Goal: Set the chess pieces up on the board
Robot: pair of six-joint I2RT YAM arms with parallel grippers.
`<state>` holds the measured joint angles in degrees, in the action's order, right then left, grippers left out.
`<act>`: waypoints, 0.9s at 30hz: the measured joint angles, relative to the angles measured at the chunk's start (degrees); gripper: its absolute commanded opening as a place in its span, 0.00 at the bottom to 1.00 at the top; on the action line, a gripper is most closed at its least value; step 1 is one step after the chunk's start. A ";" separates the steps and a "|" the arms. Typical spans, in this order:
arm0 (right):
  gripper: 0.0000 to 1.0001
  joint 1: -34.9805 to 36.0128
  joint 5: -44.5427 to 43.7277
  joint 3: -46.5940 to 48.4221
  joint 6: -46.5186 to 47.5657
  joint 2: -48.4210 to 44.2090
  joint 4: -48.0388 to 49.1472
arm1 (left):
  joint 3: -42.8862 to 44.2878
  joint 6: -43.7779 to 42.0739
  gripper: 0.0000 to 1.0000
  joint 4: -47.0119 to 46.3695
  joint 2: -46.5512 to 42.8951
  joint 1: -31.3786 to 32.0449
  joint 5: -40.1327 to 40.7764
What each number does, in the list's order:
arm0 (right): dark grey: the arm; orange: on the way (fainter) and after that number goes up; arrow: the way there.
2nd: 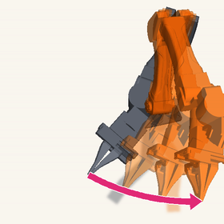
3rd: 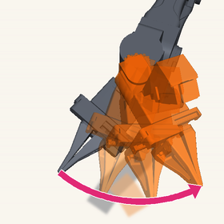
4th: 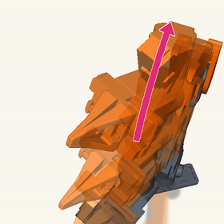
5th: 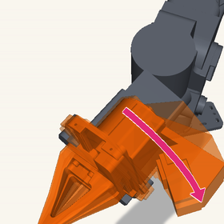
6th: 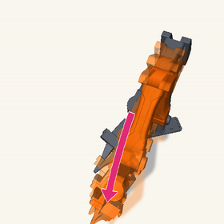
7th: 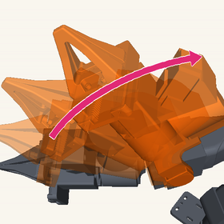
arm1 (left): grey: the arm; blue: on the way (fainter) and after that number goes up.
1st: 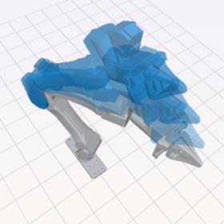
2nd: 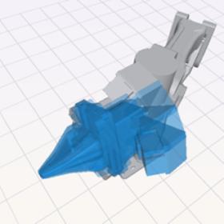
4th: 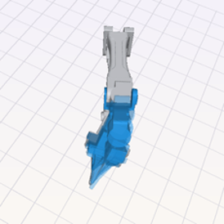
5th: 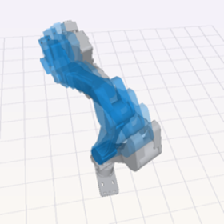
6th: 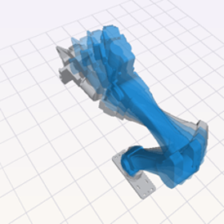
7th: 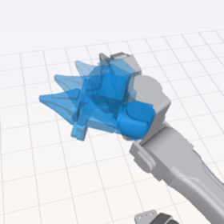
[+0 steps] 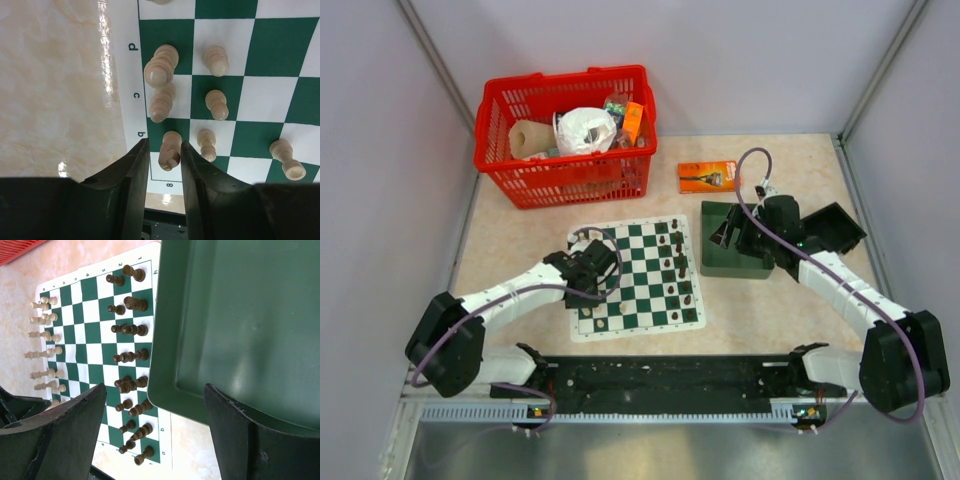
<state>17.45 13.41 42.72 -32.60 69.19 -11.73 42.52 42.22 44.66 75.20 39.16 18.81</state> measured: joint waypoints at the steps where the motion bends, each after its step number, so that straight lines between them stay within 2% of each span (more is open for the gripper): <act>1: 0.79 0.00 0.00 0.00 0.00 0.00 0.00 | 0.00 0.11 0.40 0.11 -0.22 0.02 0.20; 5: 0.79 0.00 0.00 0.00 0.00 0.00 0.00 | 0.00 0.63 0.43 0.68 -2.19 0.02 0.66; 9: 0.79 0.00 0.00 0.00 0.02 0.00 0.00 | 0.46 1.16 0.51 2.51 -5.73 0.11 1.31; 13: 0.79 0.00 -0.02 0.00 0.02 0.00 -0.02 | 3.19 -0.31 0.52 3.21 -10.45 0.50 1.09; 17: 0.79 0.00 -0.02 0.00 0.02 0.00 -0.02 | 6.10 -3.15 0.52 -0.50 -12.35 1.29 -2.23; 20: 0.80 0.00 -0.02 0.00 0.02 0.00 -0.02 | 6.21 -4.74 0.52 -3.61 -10.78 2.67 -4.87; 27: 0.80 0.00 -0.13 -0.81 0.04 -0.02 -0.20 | 6.40 -5.95 0.51 -7.48 0.17 8.59 -7.69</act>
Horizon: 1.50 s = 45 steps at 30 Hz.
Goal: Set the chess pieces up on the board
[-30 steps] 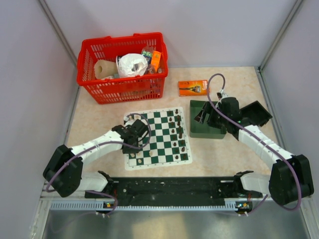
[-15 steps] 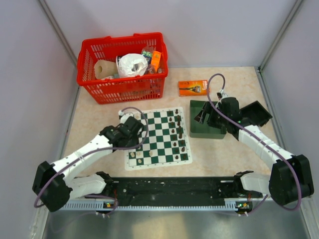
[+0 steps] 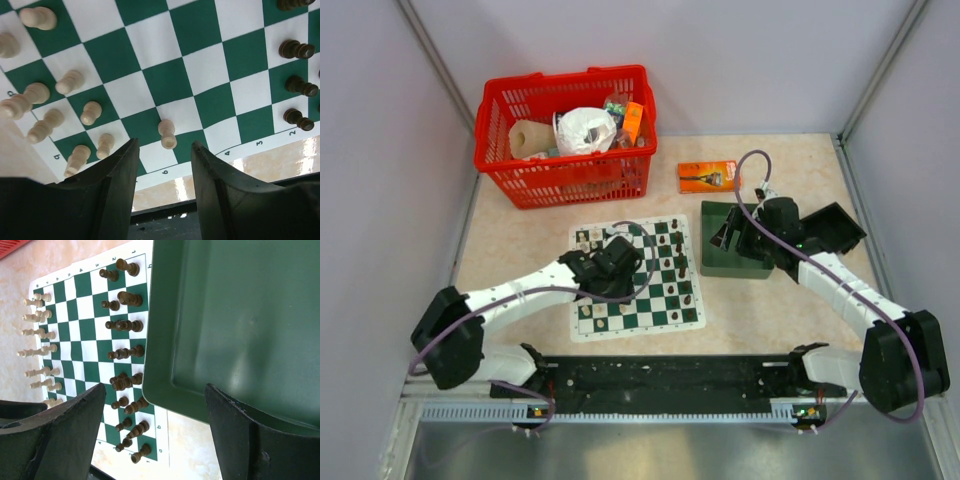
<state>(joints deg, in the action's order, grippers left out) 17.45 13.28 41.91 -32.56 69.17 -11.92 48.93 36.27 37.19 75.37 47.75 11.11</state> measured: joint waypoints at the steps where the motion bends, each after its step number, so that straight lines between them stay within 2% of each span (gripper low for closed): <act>1: 0.80 0.00 -0.04 -0.02 0.00 0.02 -0.02 | 0.22 0.00 0.50 0.00 1.14 0.72 0.02; 7: 0.80 0.00 -0.09 -0.04 0.02 0.00 -0.02 | 2.89 0.02 0.50 0.48 6.69 3.26 0.59; 45: 0.80 0.00 -0.13 -1.05 0.46 -0.04 -0.02 | 3.69 0.83 0.41 3.13 11.43 3.37 0.74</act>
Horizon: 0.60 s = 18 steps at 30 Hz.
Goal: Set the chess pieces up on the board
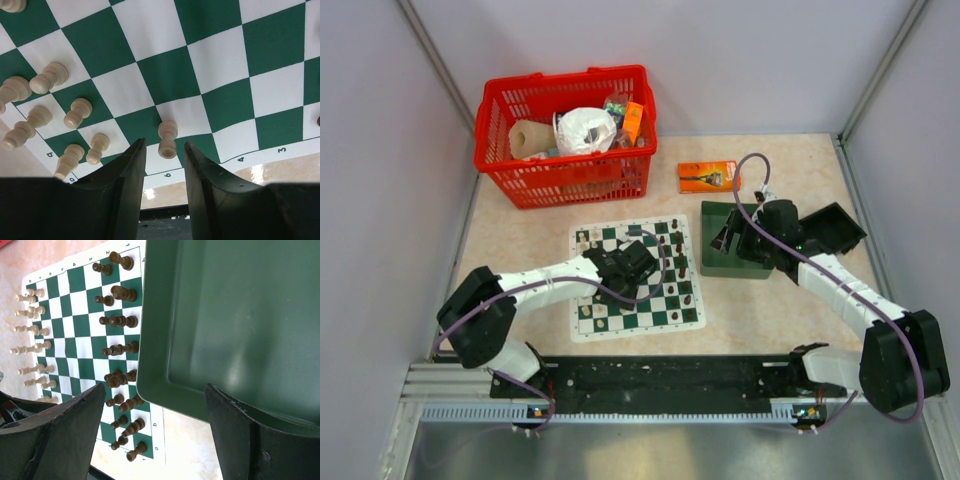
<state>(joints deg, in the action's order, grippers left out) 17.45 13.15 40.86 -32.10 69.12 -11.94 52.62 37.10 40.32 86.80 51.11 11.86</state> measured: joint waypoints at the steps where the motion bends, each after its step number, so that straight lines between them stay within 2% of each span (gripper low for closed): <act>1: 0.80 0.00 0.00 0.00 0.00 -0.02 0.00 | 0.00 0.00 0.40 0.07 0.00 0.00 0.00; 13: 0.80 0.00 0.00 0.00 0.09 -0.02 0.00 | 0.07 0.02 0.30 0.20 0.00 0.00 -0.15; 18: 0.80 0.00 0.00 -0.02 0.09 -0.02 0.00 | 0.07 0.11 0.21 0.04 0.24 0.00 -0.39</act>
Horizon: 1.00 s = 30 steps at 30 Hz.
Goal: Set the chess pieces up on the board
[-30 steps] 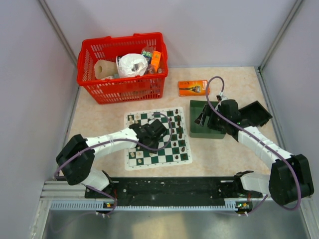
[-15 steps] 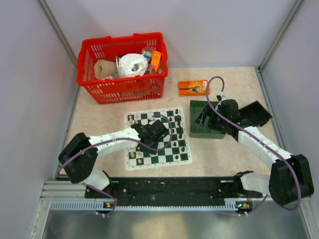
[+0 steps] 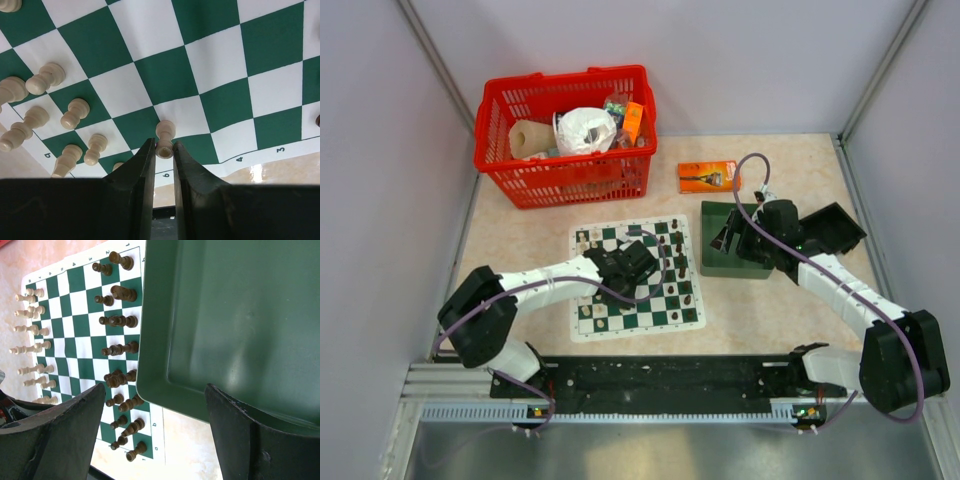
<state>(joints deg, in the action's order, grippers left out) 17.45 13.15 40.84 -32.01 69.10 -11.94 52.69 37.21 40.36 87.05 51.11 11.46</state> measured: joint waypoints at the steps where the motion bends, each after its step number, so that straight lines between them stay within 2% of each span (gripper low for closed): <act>1: 0.80 0.00 0.00 0.00 0.00 0.00 0.00 | 0.00 -0.09 0.20 -0.09 0.09 0.00 -0.07; 3: 0.80 0.00 0.00 0.00 0.02 0.00 0.00 | 0.00 -0.04 0.16 -0.13 0.11 0.00 -0.04; 9: 0.80 0.00 -0.02 0.00 0.04 0.00 0.00 | 0.00 0.55 0.14 0.02 -1.55 0.00 0.96; 17: 0.80 0.00 -0.02 0.00 0.02 0.00 0.00 | 0.11 4.74 0.13 3.63 -15.52 0.00 4.96; 24: 0.80 0.04 0.00 0.00 0.02 -0.02 0.00 | -0.33 14.05 0.11 12.07 -22.10 0.04 8.04; 30: 0.80 0.04 0.02 -0.11 0.02 -0.04 0.00 | -4.17 21.51 0.11 17.62 -27.47 0.09 9.75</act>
<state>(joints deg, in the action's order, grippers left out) 17.50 13.17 40.73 -31.99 69.06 -11.94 48.51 58.72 57.98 59.57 51.20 21.21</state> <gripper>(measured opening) 0.803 0.224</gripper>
